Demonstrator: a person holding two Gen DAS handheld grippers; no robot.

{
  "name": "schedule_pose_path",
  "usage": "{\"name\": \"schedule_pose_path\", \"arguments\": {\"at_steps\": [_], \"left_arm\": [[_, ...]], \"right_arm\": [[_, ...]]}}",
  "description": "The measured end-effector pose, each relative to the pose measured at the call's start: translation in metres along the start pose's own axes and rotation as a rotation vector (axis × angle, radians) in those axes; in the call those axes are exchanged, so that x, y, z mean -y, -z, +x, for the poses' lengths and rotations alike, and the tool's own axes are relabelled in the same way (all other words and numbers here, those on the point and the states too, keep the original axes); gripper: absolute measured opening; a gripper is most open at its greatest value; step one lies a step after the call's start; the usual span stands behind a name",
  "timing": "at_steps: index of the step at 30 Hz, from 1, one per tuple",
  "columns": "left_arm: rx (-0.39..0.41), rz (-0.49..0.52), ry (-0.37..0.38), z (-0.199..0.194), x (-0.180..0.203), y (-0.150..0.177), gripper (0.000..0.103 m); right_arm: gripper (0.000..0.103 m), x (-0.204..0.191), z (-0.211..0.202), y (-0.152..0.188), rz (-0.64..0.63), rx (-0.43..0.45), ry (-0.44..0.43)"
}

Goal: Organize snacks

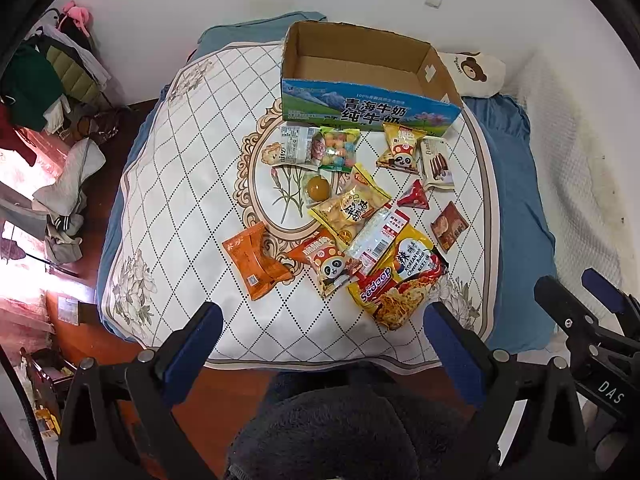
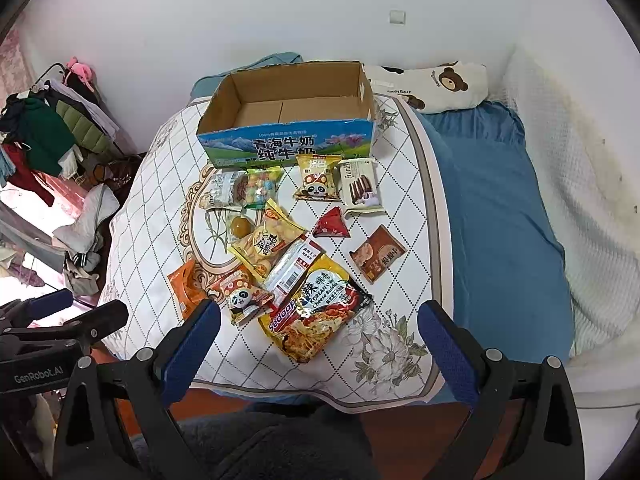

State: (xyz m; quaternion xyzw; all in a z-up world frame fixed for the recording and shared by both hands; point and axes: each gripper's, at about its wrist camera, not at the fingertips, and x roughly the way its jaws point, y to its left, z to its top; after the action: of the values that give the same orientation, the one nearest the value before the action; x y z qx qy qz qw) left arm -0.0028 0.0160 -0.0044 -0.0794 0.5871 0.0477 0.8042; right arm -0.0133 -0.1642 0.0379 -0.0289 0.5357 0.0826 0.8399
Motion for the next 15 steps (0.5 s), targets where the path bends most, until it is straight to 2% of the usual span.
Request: {"name": "schedule_pose_path", "arguments": {"at_steps": [15], "left_arm": [[0.005, 0.014, 0.012, -0.0021, 0.0010, -0.0037, 0.103]], "right_arm": [[0.101, -0.0027, 0.0011, -0.0006, 0.002, -0.001, 0.007]]}}
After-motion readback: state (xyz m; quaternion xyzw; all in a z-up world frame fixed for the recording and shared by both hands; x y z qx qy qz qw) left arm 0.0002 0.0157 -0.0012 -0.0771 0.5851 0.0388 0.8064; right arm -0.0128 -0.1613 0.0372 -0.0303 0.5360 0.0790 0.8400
